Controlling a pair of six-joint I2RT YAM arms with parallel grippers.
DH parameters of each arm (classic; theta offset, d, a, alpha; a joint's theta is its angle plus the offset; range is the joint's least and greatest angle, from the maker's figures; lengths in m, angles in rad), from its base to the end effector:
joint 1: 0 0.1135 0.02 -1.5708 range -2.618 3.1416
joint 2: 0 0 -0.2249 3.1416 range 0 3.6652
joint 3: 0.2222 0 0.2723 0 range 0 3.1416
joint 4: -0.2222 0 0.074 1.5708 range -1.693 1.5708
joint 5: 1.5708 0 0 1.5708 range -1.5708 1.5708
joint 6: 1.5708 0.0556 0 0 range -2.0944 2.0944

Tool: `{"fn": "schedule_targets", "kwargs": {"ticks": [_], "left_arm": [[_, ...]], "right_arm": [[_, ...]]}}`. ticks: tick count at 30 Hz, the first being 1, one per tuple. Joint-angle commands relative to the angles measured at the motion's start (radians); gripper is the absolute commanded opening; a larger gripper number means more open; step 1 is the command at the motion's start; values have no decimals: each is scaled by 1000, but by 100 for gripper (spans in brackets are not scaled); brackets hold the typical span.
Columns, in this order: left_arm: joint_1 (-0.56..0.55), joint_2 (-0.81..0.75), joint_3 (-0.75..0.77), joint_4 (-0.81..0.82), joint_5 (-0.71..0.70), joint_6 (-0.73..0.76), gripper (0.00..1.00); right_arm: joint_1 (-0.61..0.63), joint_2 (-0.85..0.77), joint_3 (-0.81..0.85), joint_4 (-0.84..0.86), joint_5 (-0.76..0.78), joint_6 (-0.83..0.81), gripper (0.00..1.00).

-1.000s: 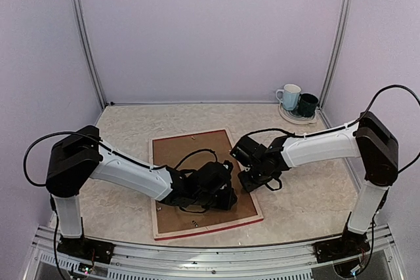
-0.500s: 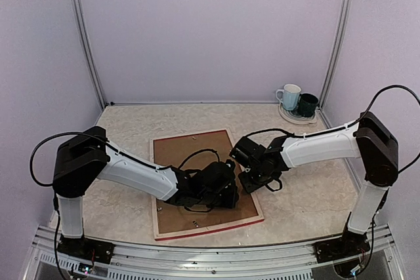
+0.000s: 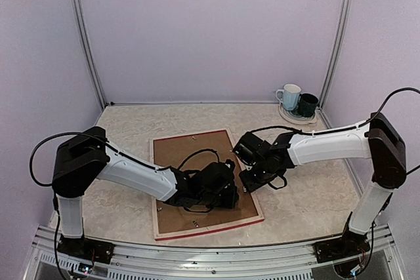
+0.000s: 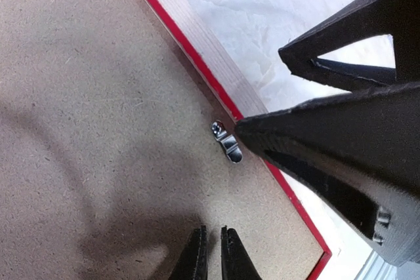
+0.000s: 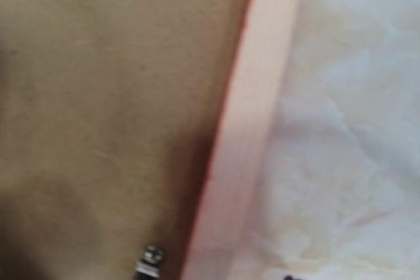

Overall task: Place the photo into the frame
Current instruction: Press the fastener onto the backboard.

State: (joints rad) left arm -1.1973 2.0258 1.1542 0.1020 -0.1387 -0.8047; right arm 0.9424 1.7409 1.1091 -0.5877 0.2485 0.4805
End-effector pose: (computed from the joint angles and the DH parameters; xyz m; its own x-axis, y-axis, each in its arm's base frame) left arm 0.1635 -0.3961 0.0610 -0.8144 0.1222 -0.5673 0.4313 0.7815 -0.4508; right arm 0.2179 0.2766 0.1066 -0.8289 -0.3785 -0.4119 -0.3961 0.9171 -0.0457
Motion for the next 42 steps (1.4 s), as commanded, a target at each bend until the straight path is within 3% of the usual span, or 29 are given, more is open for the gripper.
{"fn": "schedule_targets", "kwargs": {"ticks": [1, 6, 17, 37, 42], "left_arm": [[2, 1, -37, -74, -11, 18, 11], [1, -2, -42, -72, -11, 18, 11], [1, -5, -48, -68, -10, 16, 11], [1, -2, -42, -75, -9, 21, 11], [1, -3, -44, -74, -9, 21, 11]], "right_arm": [[-18, -7, -35, 55, -80, -14, 47], [-38, 10, -68, 109, -146, -14, 47], [-62, 27, -92, 126, -142, -30, 41], [-68, 66, -143, 146, -146, -54, 15], [-71, 62, -140, 159, -157, -49, 13]]}}
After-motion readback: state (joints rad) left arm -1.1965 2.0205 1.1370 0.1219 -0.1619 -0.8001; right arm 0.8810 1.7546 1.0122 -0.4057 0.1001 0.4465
